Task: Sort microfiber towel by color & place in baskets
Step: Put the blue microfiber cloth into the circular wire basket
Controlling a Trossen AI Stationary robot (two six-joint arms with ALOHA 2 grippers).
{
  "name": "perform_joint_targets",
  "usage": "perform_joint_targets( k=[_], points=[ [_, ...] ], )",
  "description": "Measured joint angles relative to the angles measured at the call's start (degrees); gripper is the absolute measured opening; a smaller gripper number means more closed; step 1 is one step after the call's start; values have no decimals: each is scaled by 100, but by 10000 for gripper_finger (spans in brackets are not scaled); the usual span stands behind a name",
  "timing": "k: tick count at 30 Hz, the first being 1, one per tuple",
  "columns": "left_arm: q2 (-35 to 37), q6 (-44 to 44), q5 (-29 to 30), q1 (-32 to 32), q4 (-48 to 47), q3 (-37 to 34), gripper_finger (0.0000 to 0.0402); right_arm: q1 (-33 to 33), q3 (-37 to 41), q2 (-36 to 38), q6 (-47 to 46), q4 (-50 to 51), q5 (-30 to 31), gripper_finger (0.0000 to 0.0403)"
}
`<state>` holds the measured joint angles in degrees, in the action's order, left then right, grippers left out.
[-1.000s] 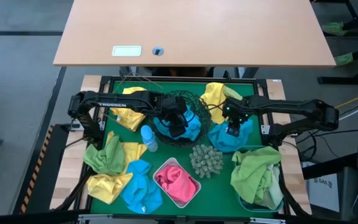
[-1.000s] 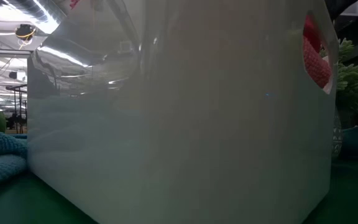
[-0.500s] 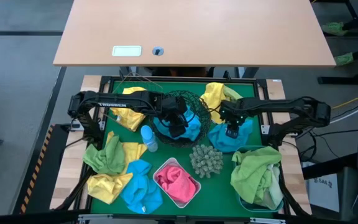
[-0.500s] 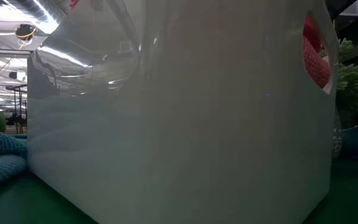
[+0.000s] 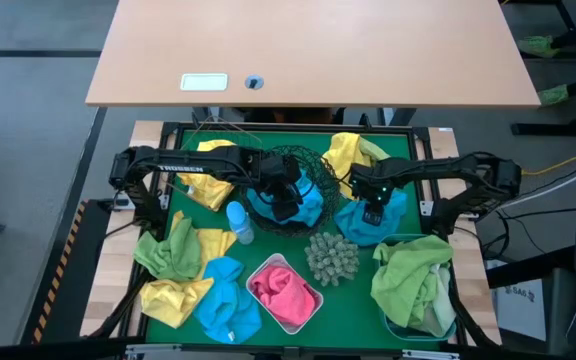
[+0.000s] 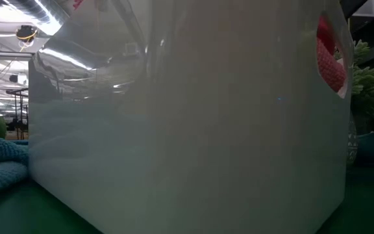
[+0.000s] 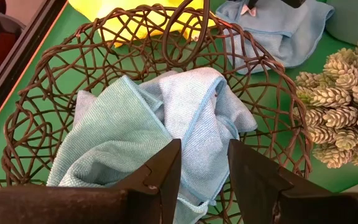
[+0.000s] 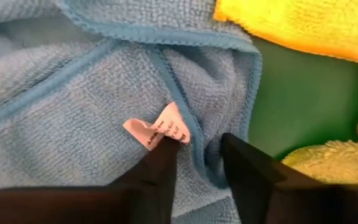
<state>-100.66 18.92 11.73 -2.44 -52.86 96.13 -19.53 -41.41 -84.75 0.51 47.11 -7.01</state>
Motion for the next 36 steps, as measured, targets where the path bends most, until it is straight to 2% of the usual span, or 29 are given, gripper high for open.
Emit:
perform_joint_targets(
  k=[6, 8, 13, 17, 20, 29, 36],
  points=[
    [0, 0, 0, 0, 0, -1, 126, 0, 0, 0, 39, -57, -13, 29],
    [0, 0, 0, 0, 0, 0, 126, 0, 0, 0, 152, -88, -13, 9],
    [0, 4, 0, 0, 0, 0, 126, 0, -15, 0, 146, -36, -13, 22],
    [12, 39, -36, 0, -2, 0, 126, 0, -253, 0, 151, 321, -13, 5],
    [17, 42, -40, 0, -5, 0, 126, 0, -565, 17, 153, 675, -13, 8],
    [17, 165, -45, 22, -25, 7, 126, 1, -1920, 26, 284, 1911, -6, 3],
    [20, -5, -30, 26, -149, 423, 126, 2, -3346, 28, 284, 2820, 43, 3]
  ],
)
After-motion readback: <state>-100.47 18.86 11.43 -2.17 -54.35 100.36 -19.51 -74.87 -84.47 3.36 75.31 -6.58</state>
